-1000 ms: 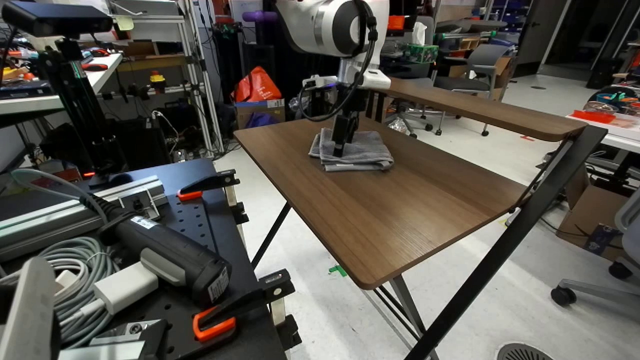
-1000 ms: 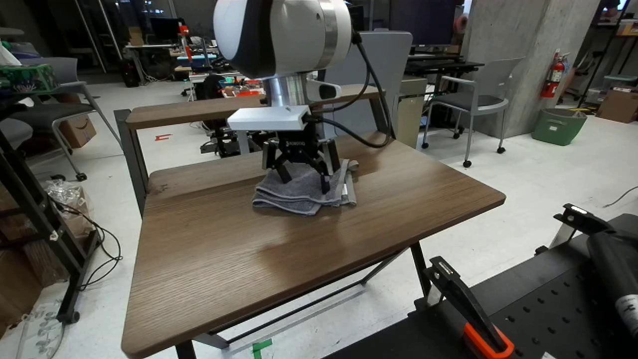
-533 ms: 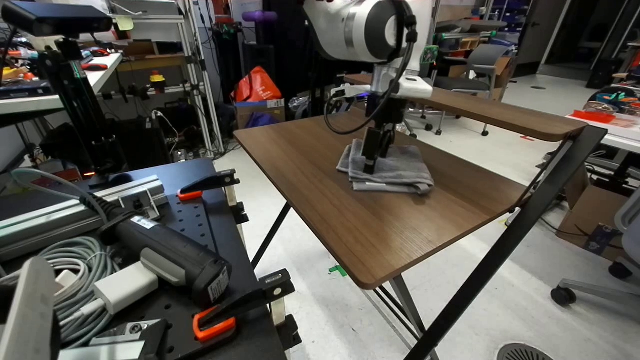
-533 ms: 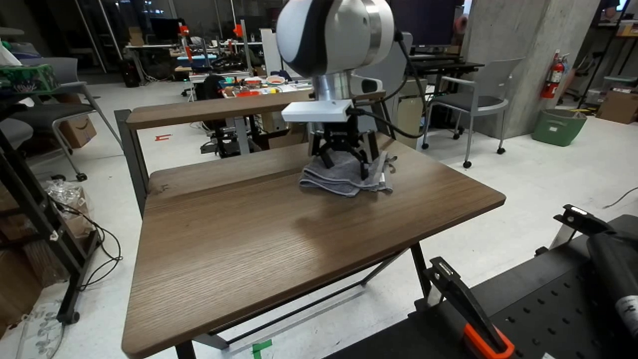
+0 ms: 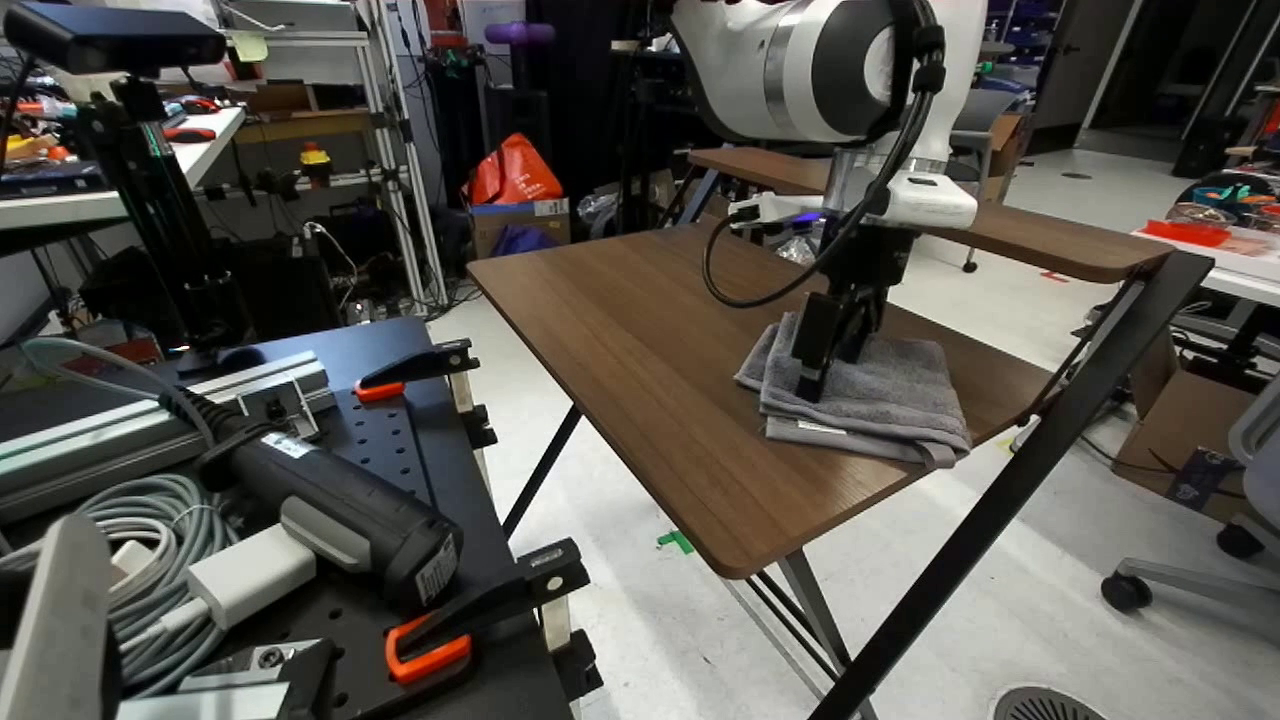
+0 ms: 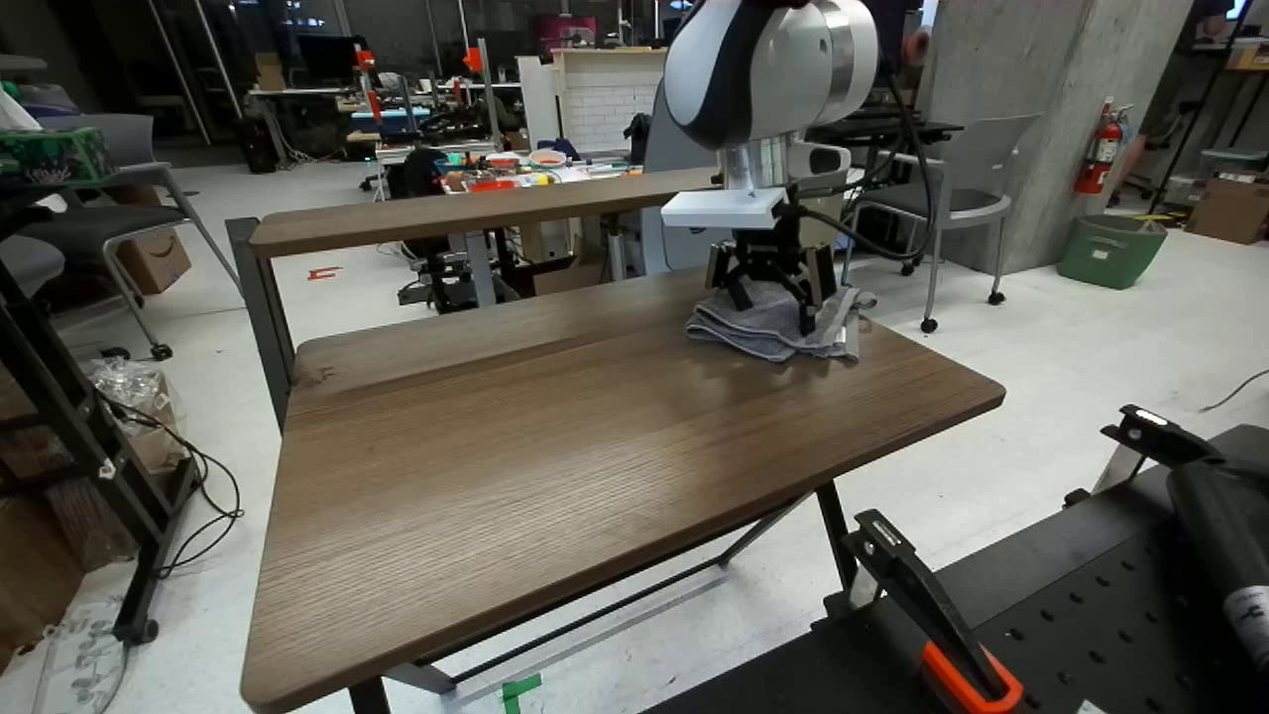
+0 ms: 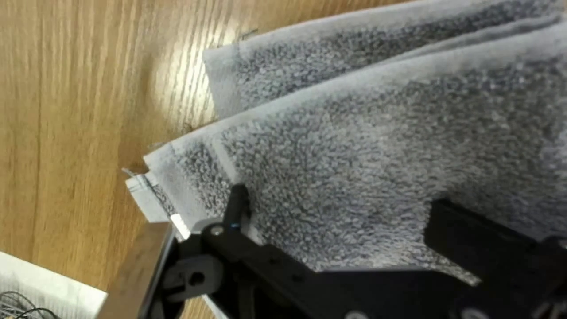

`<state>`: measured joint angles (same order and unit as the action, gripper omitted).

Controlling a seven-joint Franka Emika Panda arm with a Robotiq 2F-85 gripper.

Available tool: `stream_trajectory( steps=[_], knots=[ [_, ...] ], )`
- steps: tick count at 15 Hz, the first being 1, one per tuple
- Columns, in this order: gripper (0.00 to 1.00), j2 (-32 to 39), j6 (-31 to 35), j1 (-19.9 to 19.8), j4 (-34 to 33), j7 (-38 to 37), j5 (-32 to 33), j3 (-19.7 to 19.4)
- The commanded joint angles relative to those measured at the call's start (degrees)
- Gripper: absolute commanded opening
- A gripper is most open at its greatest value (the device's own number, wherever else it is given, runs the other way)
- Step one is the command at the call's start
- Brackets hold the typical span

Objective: Use the towel to wipe the table

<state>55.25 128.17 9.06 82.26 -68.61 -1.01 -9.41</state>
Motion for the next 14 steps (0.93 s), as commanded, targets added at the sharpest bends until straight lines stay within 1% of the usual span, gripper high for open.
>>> stream_trajectory(
  steps=[1, 5, 7, 11, 14],
  knots=[
    [1.00, -4.10, 0.95, 0.41, 3.19, -1.84, 0.01, 0.13],
    [1.00, -10.27, 0.90, 1.64, 6.04, -3.00, 1.04, -0.36],
    [1.00, -12.32, 0.90, 1.08, 6.86, -3.45, 0.85, -0.24],
    [1.00, -13.34, 0.67, -0.80, 7.81, -3.91, 0.67, -0.55],
    [1.00, -11.81, 1.27, -2.88, 8.02, -3.27, -0.32, -0.33]
  ],
)
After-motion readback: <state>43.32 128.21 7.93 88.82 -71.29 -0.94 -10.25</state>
